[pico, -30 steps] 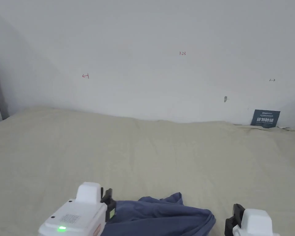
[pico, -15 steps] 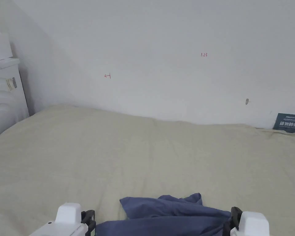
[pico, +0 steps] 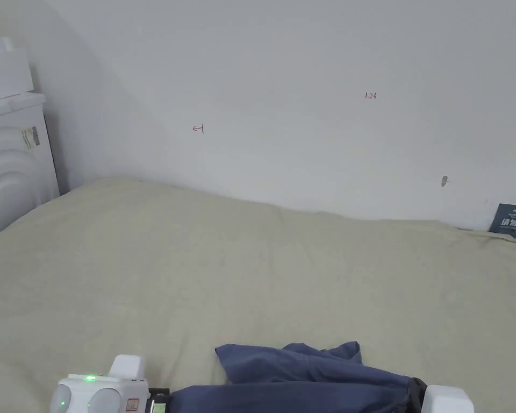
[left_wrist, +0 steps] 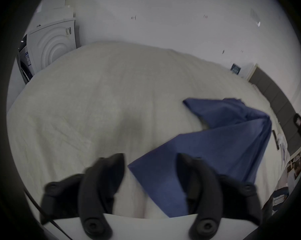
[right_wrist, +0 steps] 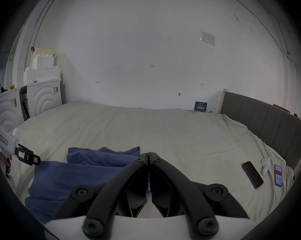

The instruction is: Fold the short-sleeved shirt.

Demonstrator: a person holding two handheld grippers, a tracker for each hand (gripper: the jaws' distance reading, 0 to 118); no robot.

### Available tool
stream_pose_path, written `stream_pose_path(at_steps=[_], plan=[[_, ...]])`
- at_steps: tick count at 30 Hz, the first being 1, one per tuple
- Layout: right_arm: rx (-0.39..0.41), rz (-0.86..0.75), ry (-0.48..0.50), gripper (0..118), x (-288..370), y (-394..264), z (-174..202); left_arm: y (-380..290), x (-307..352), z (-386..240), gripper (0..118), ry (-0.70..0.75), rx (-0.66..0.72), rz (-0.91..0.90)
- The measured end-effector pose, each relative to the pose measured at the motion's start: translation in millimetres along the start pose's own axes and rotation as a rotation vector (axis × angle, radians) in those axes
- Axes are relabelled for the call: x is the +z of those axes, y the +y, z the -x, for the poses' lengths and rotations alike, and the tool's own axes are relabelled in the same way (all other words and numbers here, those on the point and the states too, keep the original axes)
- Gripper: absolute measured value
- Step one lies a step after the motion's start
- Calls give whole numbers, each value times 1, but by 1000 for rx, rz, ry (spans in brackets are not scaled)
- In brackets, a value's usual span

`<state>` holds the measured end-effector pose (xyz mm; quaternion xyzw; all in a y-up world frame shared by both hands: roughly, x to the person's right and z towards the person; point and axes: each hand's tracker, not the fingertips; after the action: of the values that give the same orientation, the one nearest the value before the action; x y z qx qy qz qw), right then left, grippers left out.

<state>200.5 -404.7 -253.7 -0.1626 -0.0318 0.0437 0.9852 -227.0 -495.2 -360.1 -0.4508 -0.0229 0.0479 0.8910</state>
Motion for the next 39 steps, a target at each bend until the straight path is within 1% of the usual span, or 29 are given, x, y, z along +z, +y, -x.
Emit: stream_pose_path(at_steps=[2,4,5,7,8,9,11,12,13,14,15,16,17,20,24,28,31,35,39], plan=[[2,5,0,1,-2,-1,1,-5,-10,-4,81,20,-26,31],[1,12,4,1,-3,-3,2,-10,-21,-10,79,59,-61,65],[2,15,4,1,-4,-4,2,-11,-22,-14,79,78,-79,36],[7,18,6,1,-4,-5,4,-11,-27,-18,72,115,-95,31],[9,19,6,1,-3,-5,4,-10,-27,-23,65,118,-96,24],[9,19,8,1,-3,-5,5,-11,-26,-27,50,125,-106,10],[12,21,11,1,-3,-6,6,-16,-29,-34,27,104,-160,-4],[13,20,13,1,-2,-6,7,-18,-30,-39,18,104,-186,-11],[16,21,14,1,-2,-6,7,-20,-32,-42,13,102,-194,-11],[18,22,16,1,-2,-6,7,-24,-34,-42,0,117,-192,-13],[18,21,16,1,-1,-6,8,-24,-35,-39,0,105,-178,-13],[18,22,16,1,-1,-6,8,-23,-34,-35,0,47,-112,-10],[20,22,18,1,-1,-6,8,-22,-34,-33,0,74,-79,-26],[25,19,16,1,1,-5,6,-25,-19,-27,0,22,-60,-64],[28,17,13,1,1,-4,3,-25,15,-19,0,-68,13,-166],[21,20,7,1,-3,-2,-2,-24,58,-27,0,-126,2,-259],[11,47,12,1,-12,-3,-5,-23,78,-31,0,-127,6,-276],[8,128,26,1,-36,-5,-11,-27,90,-35,0,-133,-5,-290],[-16,187,48,1,-73,5,-21,-35,97,-38,0,-145,6,-290]])
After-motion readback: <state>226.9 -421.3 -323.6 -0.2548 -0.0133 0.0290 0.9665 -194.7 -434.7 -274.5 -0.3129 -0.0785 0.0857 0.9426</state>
